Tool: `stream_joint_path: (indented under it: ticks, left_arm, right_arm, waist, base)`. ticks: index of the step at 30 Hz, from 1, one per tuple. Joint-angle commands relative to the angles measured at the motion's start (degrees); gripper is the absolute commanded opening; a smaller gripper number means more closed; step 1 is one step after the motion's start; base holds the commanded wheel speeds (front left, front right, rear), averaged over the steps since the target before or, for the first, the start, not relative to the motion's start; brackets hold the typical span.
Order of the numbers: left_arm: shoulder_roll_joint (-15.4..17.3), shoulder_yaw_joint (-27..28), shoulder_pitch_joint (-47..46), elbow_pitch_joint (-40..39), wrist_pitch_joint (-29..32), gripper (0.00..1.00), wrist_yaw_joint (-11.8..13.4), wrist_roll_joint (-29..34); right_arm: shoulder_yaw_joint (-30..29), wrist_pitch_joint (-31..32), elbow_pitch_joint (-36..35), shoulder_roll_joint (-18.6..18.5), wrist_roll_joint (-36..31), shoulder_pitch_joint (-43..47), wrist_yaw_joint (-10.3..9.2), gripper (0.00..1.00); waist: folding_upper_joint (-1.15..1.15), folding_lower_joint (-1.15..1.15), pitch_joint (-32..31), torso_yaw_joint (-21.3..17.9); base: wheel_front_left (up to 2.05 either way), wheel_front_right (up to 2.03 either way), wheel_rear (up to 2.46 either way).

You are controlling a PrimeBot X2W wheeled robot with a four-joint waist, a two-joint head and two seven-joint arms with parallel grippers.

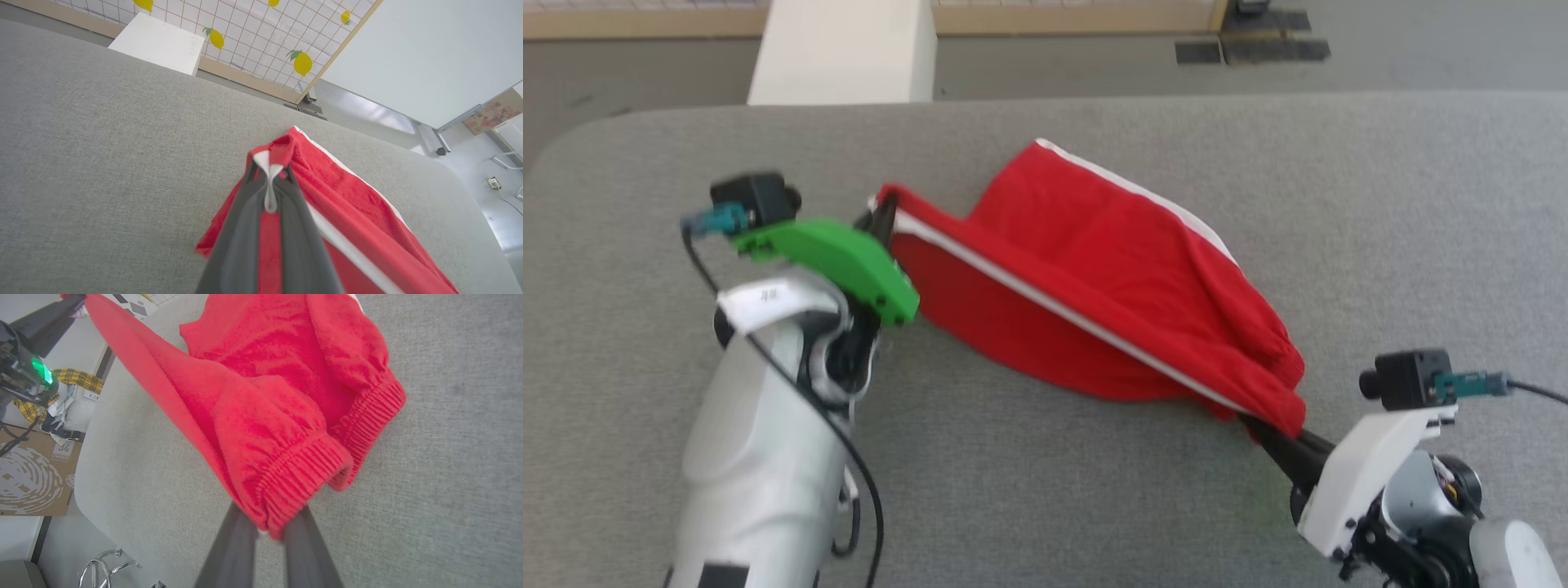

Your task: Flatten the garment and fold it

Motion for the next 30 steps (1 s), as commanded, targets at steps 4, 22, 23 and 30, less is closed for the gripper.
stream_joint_path:
  ticks: [4,22,23,30]
  left_arm:
    - [0.36,-1.02,-9.77,6.38,-0.91,0.00,-1.21,1.90]
    - [1.01,-6.18,-30.11,24.80,-2.10,0.00,-4.49,6.40]
    - [1.08,-6.24,-30.48,25.39,-2.29,0.00,-4.51,6.47]
    - [1.75,-6.56,-31.58,30.78,-1.28,0.00,-3.68,6.52]
  right_arm:
    - [0.31,-0.86,1.60,-0.34,0.62,-5.00,-0.12,0.00]
    - [5.98,-7.22,7.72,0.30,3.89,-15.65,-0.12,0.00]
    - [6.42,-7.58,8.04,0.32,4.02,-15.96,-0.12,0.00]
    - [9.51,-9.41,9.96,0.40,5.39,-17.42,-0.12,0.00]
  waist:
    - [0.00,0.01,8.43,-5.10]
    - [0.00,0.01,20.43,-13.53]
    - [0.00,0.01,20.75,-13.77]
    - [0.00,0.01,21.98,-14.53]
  base:
    - [0.00,0.00,0.00]
    - [0.00,0.00,0.00]
    - [0.00,0.00,0.00]
    - [0.00,0.00,0.00]
